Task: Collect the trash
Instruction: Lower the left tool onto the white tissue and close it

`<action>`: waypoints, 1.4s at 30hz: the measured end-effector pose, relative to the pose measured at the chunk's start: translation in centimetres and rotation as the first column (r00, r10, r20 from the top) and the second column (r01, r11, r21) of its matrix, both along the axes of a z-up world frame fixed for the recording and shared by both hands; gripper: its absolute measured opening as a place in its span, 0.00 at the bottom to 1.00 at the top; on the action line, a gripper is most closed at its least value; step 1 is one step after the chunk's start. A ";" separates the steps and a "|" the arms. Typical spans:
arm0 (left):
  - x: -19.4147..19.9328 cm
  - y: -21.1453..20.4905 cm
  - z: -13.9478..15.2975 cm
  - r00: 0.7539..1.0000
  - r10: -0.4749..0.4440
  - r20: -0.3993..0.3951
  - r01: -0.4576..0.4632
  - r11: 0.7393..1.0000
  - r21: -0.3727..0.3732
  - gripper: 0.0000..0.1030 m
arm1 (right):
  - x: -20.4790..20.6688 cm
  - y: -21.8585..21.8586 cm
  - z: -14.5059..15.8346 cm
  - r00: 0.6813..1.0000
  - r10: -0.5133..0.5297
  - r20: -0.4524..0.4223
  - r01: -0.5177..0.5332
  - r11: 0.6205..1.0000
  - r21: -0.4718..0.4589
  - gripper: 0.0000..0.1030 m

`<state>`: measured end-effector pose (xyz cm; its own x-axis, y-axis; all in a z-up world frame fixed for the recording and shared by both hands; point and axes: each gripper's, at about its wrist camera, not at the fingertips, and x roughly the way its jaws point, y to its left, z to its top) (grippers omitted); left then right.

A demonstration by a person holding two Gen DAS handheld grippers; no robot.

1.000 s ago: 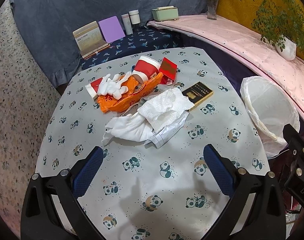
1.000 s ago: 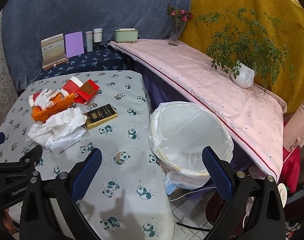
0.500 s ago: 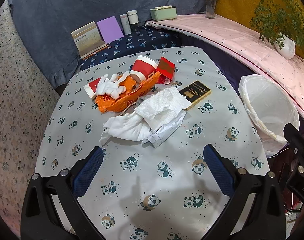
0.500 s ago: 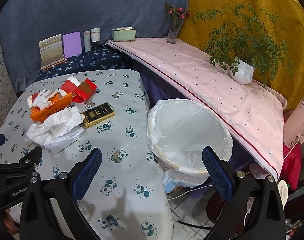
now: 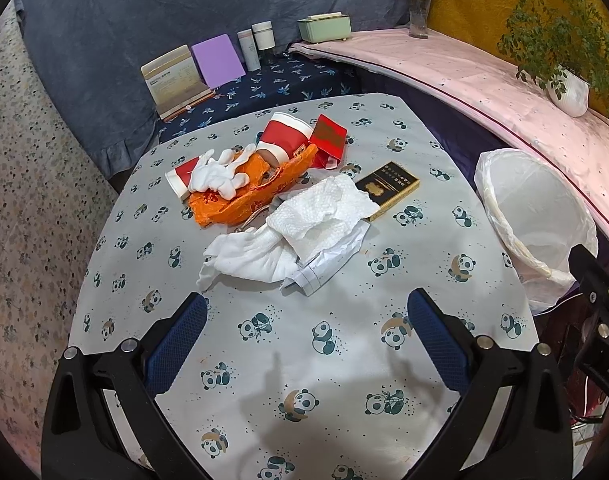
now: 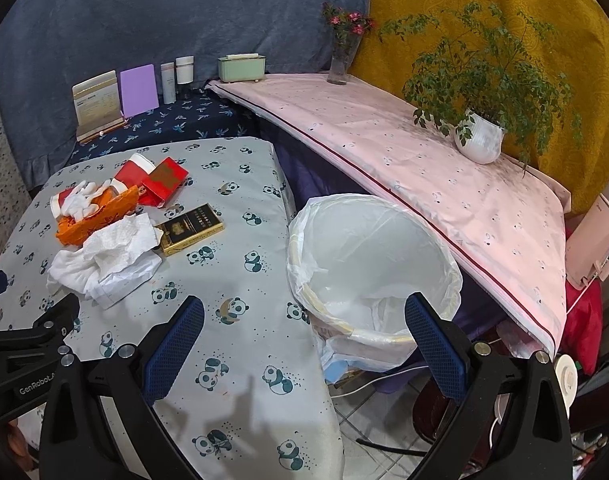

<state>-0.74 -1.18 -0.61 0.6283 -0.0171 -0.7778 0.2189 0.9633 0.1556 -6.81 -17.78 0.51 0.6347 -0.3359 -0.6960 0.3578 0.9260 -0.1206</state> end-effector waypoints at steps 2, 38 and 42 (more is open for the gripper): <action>0.0 -0.2 0.0 1.000 -0.002 0.005 0.002 1.000 0.001 0.93 | 0.0 0.0 0.0 1.000 0.000 -0.001 0.000 1.000 -0.001 0.93; 7.4 8.7 -4.9 0.993 0.089 -0.077 -0.095 0.991 -0.091 0.93 | 4.8 3.1 -2.3 0.999 0.038 0.026 -0.038 0.999 0.016 0.93; 8.9 9.4 -6.1 0.992 0.089 -0.087 -0.097 0.991 -0.093 0.93 | 6.3 4.7 -2.9 0.998 0.067 0.022 -0.067 0.998 0.015 0.93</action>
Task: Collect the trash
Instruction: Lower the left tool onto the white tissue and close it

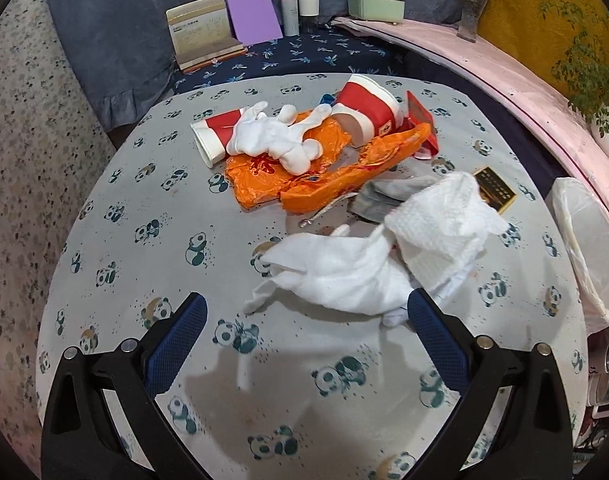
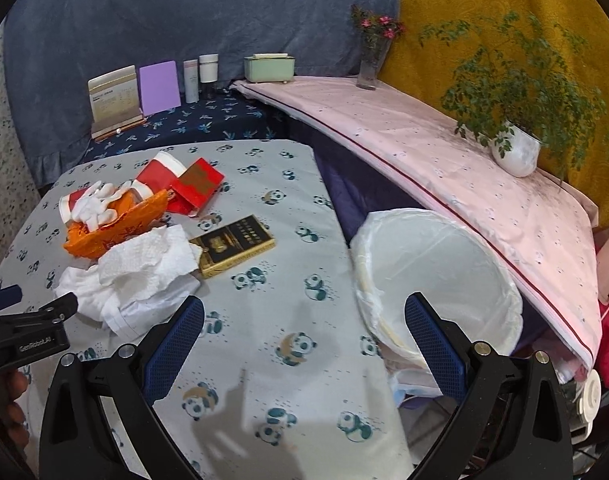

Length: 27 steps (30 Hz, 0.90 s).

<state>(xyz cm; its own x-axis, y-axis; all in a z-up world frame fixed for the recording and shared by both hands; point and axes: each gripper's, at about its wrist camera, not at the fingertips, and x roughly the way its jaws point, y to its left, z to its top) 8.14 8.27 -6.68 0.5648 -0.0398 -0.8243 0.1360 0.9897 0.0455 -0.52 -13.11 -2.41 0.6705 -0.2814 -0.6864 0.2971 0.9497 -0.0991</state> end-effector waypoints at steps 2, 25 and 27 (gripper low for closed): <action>0.8 0.3 -0.6 1.000 -0.001 -0.005 0.001 1.000 0.003 0.93 | 0.7 0.6 -0.3 1.000 0.014 0.000 -0.014 1.000 0.007 0.93; 1.4 4.4 -1.4 0.995 -0.044 -0.085 0.031 0.989 -0.147 0.07 | 7.8 8.6 -4.1 0.975 0.214 -0.067 -0.206 0.972 0.109 0.74; 1.3 5.0 -1.3 0.996 -0.030 -0.083 0.018 0.989 -0.145 0.07 | 8.4 9.0 -4.4 0.973 0.220 -0.073 -0.211 0.972 0.107 0.73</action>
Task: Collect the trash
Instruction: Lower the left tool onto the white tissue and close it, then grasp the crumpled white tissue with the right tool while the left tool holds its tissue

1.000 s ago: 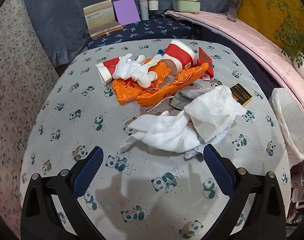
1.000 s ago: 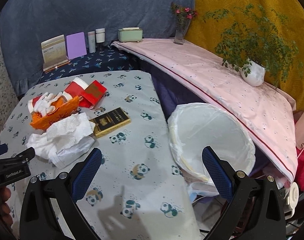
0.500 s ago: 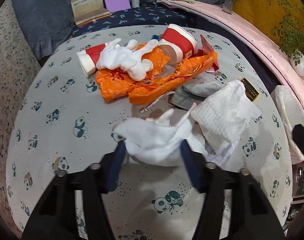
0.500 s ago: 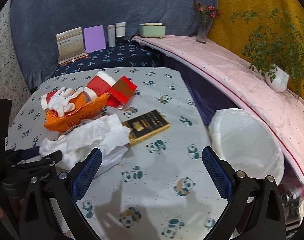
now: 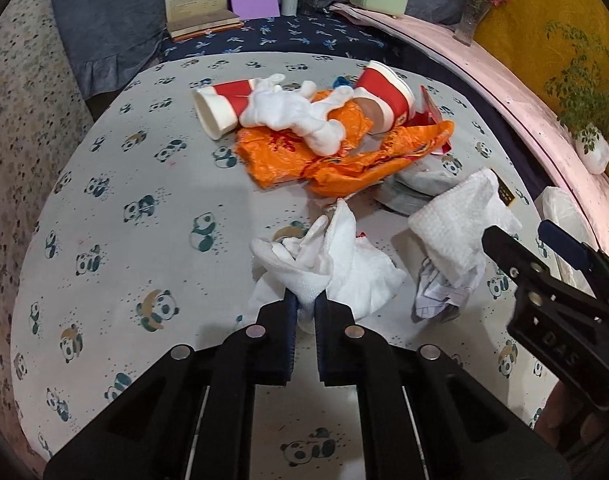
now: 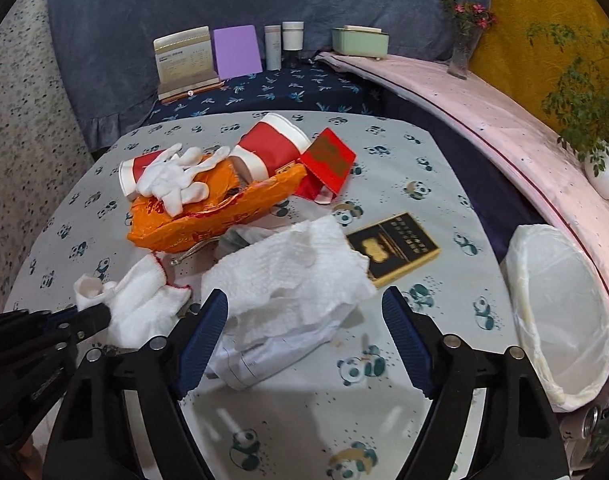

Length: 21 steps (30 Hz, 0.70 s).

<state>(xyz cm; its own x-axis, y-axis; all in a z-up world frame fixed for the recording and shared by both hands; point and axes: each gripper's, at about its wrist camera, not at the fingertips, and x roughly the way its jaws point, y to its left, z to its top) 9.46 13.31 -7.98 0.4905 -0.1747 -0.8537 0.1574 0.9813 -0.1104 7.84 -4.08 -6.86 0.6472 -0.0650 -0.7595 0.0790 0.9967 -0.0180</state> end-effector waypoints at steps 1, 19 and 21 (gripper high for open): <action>0.0 0.3 0.0 1.000 0.004 0.001 -0.004 1.000 0.001 0.07 | 0.4 0.2 -0.2 1.000 0.000 -0.002 0.000 1.000 -0.004 0.73; 0.0 0.1 -0.2 1.000 -0.011 0.000 0.011 1.000 0.001 0.07 | 3.1 -0.4 -3.5 0.997 0.015 -0.080 -0.010 0.998 0.063 0.17; -0.2 -0.1 0.1 1.000 -0.014 0.004 0.014 1.000 -0.002 0.07 | 2.5 -0.6 -2.8 0.998 0.016 -0.067 -0.011 0.997 0.076 0.15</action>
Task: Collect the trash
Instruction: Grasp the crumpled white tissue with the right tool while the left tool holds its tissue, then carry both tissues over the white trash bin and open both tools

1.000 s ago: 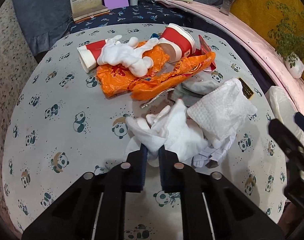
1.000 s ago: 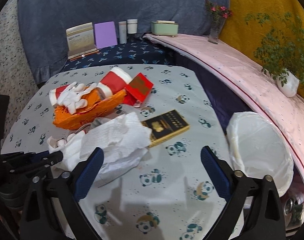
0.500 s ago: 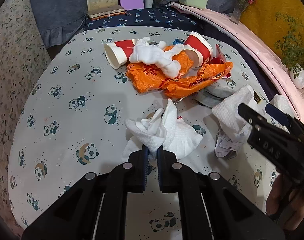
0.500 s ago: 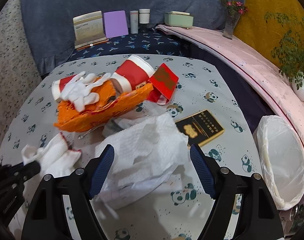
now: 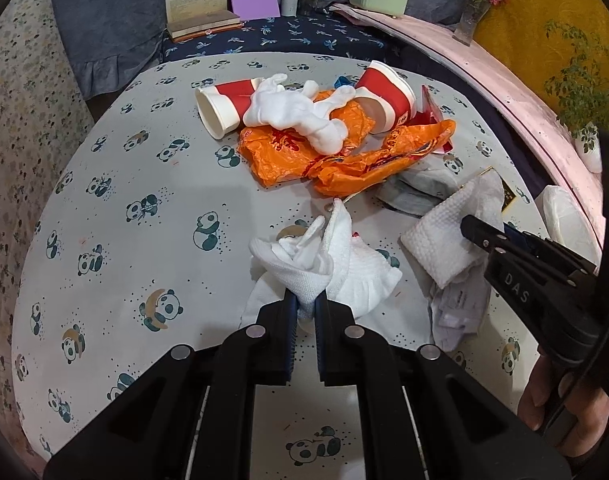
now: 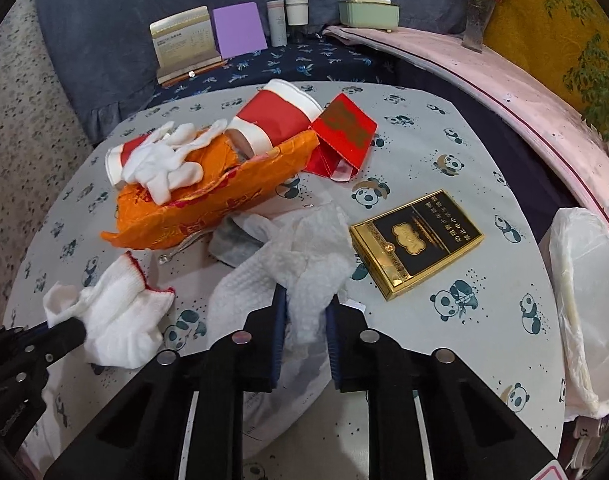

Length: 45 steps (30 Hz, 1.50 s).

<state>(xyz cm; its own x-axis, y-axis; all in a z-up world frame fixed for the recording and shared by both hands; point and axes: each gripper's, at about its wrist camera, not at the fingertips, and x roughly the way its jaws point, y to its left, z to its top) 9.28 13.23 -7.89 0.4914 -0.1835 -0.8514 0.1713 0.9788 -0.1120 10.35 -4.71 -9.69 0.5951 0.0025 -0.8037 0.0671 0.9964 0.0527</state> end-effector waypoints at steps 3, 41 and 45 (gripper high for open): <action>-0.5 -0.6 0.8 1.000 -0.011 0.018 0.011 1.000 -0.001 0.07 | -0.9 -0.5 1.3 0.999 -0.006 0.033 0.006 1.000 0.009 0.14; -5.8 -14.7 7.8 0.946 -0.286 0.150 0.289 0.957 0.000 0.07 | -12.1 -13.8 7.8 0.938 -0.278 0.205 0.261 0.959 0.106 0.13; -6.0 -17.6 8.3 0.928 -0.334 0.162 0.339 0.941 -0.001 0.07 | -13.0 -16.1 7.9 0.923 -0.322 0.213 0.306 0.946 0.104 0.13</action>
